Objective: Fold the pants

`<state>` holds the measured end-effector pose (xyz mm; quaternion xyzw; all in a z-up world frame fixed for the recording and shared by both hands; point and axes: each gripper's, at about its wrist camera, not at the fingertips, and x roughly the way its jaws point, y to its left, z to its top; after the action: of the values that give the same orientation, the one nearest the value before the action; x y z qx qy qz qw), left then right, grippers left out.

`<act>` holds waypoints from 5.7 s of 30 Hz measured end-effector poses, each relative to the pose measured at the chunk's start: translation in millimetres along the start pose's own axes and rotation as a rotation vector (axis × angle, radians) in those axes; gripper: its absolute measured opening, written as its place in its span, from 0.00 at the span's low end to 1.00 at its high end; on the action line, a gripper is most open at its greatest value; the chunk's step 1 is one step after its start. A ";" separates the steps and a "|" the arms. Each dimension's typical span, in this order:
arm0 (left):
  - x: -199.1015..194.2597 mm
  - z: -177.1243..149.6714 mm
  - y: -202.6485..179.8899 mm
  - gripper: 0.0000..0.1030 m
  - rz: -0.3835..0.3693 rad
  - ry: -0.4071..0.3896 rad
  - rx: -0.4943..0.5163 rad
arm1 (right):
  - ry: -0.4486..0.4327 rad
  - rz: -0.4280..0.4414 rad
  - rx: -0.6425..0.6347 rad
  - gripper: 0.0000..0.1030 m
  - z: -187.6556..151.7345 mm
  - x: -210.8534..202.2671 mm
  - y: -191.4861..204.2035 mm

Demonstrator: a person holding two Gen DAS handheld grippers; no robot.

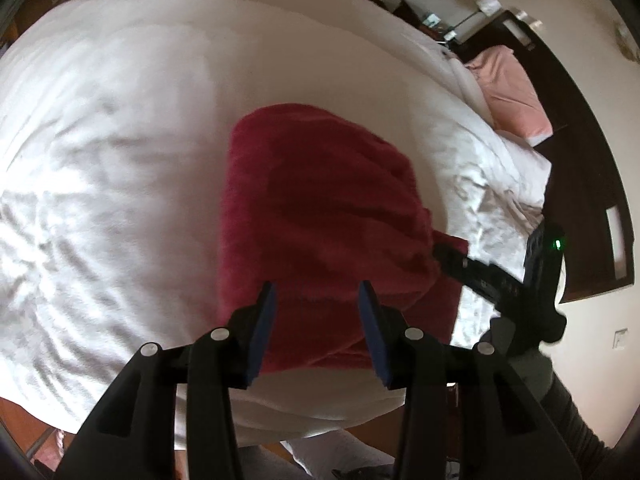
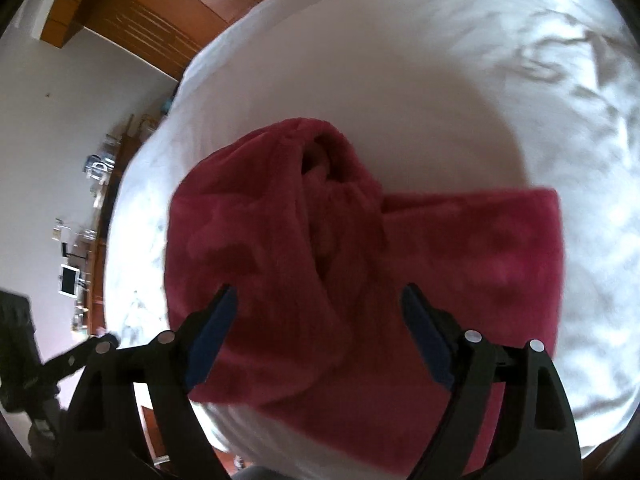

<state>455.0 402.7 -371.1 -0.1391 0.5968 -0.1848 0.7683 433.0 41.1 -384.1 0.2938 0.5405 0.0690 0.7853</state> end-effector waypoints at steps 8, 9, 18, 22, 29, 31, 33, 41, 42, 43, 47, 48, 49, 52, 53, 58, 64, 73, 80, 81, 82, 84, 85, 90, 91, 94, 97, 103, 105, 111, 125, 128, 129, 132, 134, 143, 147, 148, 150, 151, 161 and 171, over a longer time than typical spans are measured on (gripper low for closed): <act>6.7 4.7 29.3 0.42 0.024 0.050 -0.030 | 0.025 -0.058 -0.010 0.79 35.9 40.6 7.6; 8.0 5.4 31.1 0.42 0.025 0.055 -0.032 | 0.030 -0.065 -0.020 0.75 37.2 42.3 9.3; 22.9 11.0 31.5 0.42 0.027 0.087 -0.050 | -0.016 -0.044 -0.100 0.31 27.8 -5.2 41.6; 26.5 14.7 18.7 0.42 0.021 0.091 -0.023 | -0.076 -0.001 -0.064 0.30 16.6 -48.6 43.4; 33.8 15.7 -7.1 0.42 0.006 0.107 0.041 | -0.089 -0.023 0.186 0.30 -41.1 -95.3 -12.1; 37.7 13.9 -12.5 0.42 0.008 0.120 0.060 | -0.074 -0.052 0.229 0.30 -60.0 -92.4 -28.5; 41.0 12.6 -16.3 0.42 0.015 0.132 0.075 | -0.056 -0.083 0.294 0.30 -78.1 -81.2 -53.5; 51.0 9.3 -19.3 0.42 0.072 0.166 0.117 | -0.063 -0.145 0.294 0.46 -86.0 -48.5 -70.9; 51.2 9.7 -20.0 0.42 0.075 0.166 0.116 | -0.065 -0.155 0.270 0.50 -85.1 -52.2 -68.2; 51.5 9.7 -20.2 0.42 0.081 0.164 0.115 | -0.071 -0.162 0.251 0.55 -84.9 -55.2 -65.5; 52.8 9.5 -21.6 0.42 0.087 0.162 0.106 | -0.096 -0.170 0.196 0.58 -81.8 -72.5 -60.1; 53.0 9.2 -22.2 0.42 0.087 0.161 0.103 | -0.107 -0.174 0.188 0.58 -76.9 -75.7 -56.4; 53.2 9.2 -22.6 0.42 0.088 0.160 0.102 | -0.123 -0.177 0.178 0.60 -73.9 -79.3 -55.0; 53.9 4.9 -27.8 0.42 0.093 0.156 0.099 | -0.163 -0.160 0.163 0.66 -59.4 -85.3 -61.3; 53.6 2.8 -28.8 0.42 0.096 0.156 0.097 | -0.164 -0.155 0.154 0.66 -52.4 -82.9 -59.5; 51.0 -1.6 -28.5 0.42 0.114 0.147 0.079 | -0.132 -0.064 0.088 0.54 -36.6 -83.0 -50.8; 49.1 -3.8 -24.5 0.42 0.134 0.130 0.053 | -0.016 -0.128 0.038 0.21 -39.4 -54.6 -57.5; 62.2 -5.7 -51.5 0.42 0.133 0.131 0.111 | -0.175 -0.191 -0.025 0.19 4.7 -104.9 -53.4; 86.5 -20.5 -85.9 0.57 0.195 0.133 0.276 | -0.048 -0.288 -0.030 0.19 -15.7 -39.9 -87.7; 88.7 -23.0 -87.7 0.58 0.206 0.134 0.294 | -0.049 -0.281 -0.027 0.19 -17.9 -39.1 -88.6; 90.9 -25.5 -89.5 0.61 0.220 0.133 0.311 | -0.055 -0.268 -0.027 0.19 -19.4 -41.5 -88.1; 94.6 -28.5 -89.2 0.62 0.232 0.135 0.321 | -0.064 -0.237 -0.024 0.22 -19.9 -48.2 -89.1; 96.1 -28.2 -88.0 0.62 0.236 0.136 0.317 | -0.063 -0.223 -0.017 0.30 -20.3 -52.8 -90.0; 102.1 -24.1 -82.5 0.62 0.254 0.131 0.277 | -0.101 -0.113 0.025 0.54 -28.0 -95.4 -94.2; 102.0 -23.7 -82.1 0.62 0.253 0.129 0.272 | -0.099 -0.083 0.026 0.56 -33.7 -104.2 -93.6; 102.6 -22.9 -81.4 0.62 0.252 0.124 0.259 | -0.042 0.012 0.023 0.57 -58.3 -117.4 -88.1; 102.6 -22.4 -81.0 0.62 0.252 0.121 0.248 | 0.046 0.057 0.005 0.58 -83.4 -106.8 -80.6; 99.0 -17.9 -76.1 0.62 0.249 0.125 0.227 | 0.057 -0.021 -0.009 0.18 -94.3 -87.8 -72.7; 98.8 -14.6 -77.9 0.62 0.245 0.120 0.230 | 0.004 -0.086 -0.020 0.16 -91.9 -106.0 -74.9; 98.6 -11.5 -86.5 0.65 0.261 0.104 0.260 | -0.011 -0.288 0.038 0.00 -89.3 -109.4 -116.0; 90.7 -7.0 -79.8 0.65 0.248 0.113 0.235 | -0.068 -0.014 0.036 0.52 -79.6 -132.3 -83.6; 87.2 -5.6 -82.9 0.65 0.235 0.100 0.231 | 0.044 -0.037 0.003 0.25 -89.1 -97.5 -79.2; 87.4 -4.7 -84.6 0.65 0.234 0.098 0.232 | 0.079 -0.076 -0.007 0.16 -92.7 -87.0 -80.4; 80.0 -2.7 -85.8 0.65 0.231 0.085 0.233 | 0.023 -0.121 -0.025 0.11 -86.4 -105.0 -82.6; 74.1 -1.2 -88.7 0.65 0.219 0.065 0.229 | -0.040 -0.154 -0.036 0.11 -80.8 -130.0 -85.2; 106.1 4.3 -95.5 0.66 0.292 0.085 0.325 | 0.042 -0.252 -0.032 0.12 -94.1 -76.5 -110.0; 114.0 6.0 -82.5 0.71 0.313 0.108 0.305 | 0.027 -0.249 -0.051 0.14 -95.0 -80.5 -101.2; 111.7 7.4 -79.8 0.71 0.302 0.111 0.287 | 0.019 -0.241 -0.052 0.22 -95.3 -87.5 -100.3; 104.6 9.6 -76.2 0.70 0.285 0.108 0.256 | -0.017 -0.227 -0.059 0.33 -99.8 -111.6 -103.1; 102.5 8.7 -74.1 0.69 0.283 0.103 0.252 | -0.042 -0.219 -0.064 0.41 -101.4 -124.5 -103.4; 73.9 -23.3 -93.6 0.69 0.226 0.103 0.341 | -0.170 -0.179 -0.090 0.44 -81.0 -150.3 -57.8; 87.1 -34.2 -98.3 0.69 0.223 0.150 0.383 | -0.106 -0.158 -0.104 0.44 -52.0 -101.9 -47.3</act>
<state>429.4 275.9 -412.3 0.0903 0.6177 -0.2184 0.7500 335.4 -20.8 -339.7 0.2122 0.5154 0.0191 0.8300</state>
